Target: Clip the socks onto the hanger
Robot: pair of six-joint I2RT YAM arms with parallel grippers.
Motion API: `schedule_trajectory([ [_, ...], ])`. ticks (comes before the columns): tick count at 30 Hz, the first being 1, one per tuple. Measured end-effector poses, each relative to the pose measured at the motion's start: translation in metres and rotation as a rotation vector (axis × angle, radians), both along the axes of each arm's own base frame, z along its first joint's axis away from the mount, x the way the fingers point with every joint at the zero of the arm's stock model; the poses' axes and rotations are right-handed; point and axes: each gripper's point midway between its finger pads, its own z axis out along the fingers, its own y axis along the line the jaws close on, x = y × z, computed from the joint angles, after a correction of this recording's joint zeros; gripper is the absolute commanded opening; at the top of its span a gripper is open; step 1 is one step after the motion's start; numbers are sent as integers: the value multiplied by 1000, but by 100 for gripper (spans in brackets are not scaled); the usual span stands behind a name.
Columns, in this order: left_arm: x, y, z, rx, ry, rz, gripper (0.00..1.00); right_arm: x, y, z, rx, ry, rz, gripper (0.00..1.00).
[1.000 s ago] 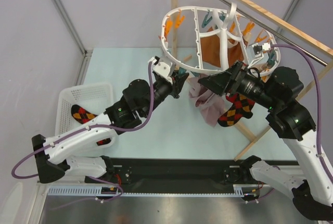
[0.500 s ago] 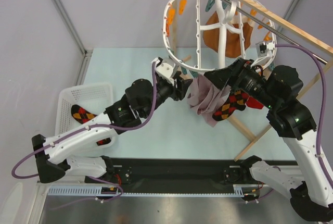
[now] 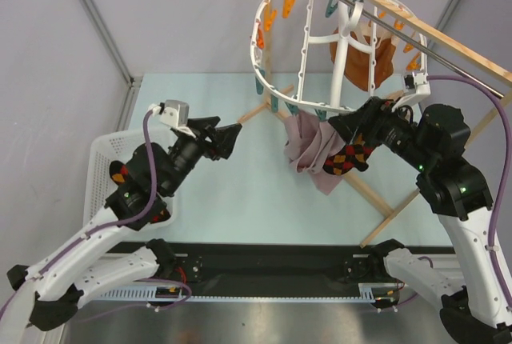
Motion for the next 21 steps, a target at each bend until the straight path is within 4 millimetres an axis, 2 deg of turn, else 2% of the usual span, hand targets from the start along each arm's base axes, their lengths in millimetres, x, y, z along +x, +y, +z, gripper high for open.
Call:
schedule_trajectory([
  [2,11,4,-15,-11,68,36,70,-3,-4,-8,-26,13,-5,82],
  [6,37,5,-62,-2,214,76,70,-6,-15,-19,-68,35,-44,82],
  [8,40,-2,-86,17,255,42,64,-7,-18,-23,-80,44,-55,82],
  [10,36,-15,-97,20,242,-38,63,-9,-21,-25,-86,49,-61,82],
  [13,28,-32,-87,12,143,-158,64,-10,-22,-26,-90,48,-66,82],
  [17,23,-50,-51,-13,-43,-269,69,-9,-23,-26,-91,48,-71,82],
  [21,41,-69,-41,1,-110,-362,69,-8,-25,-26,-93,48,-77,82],
])
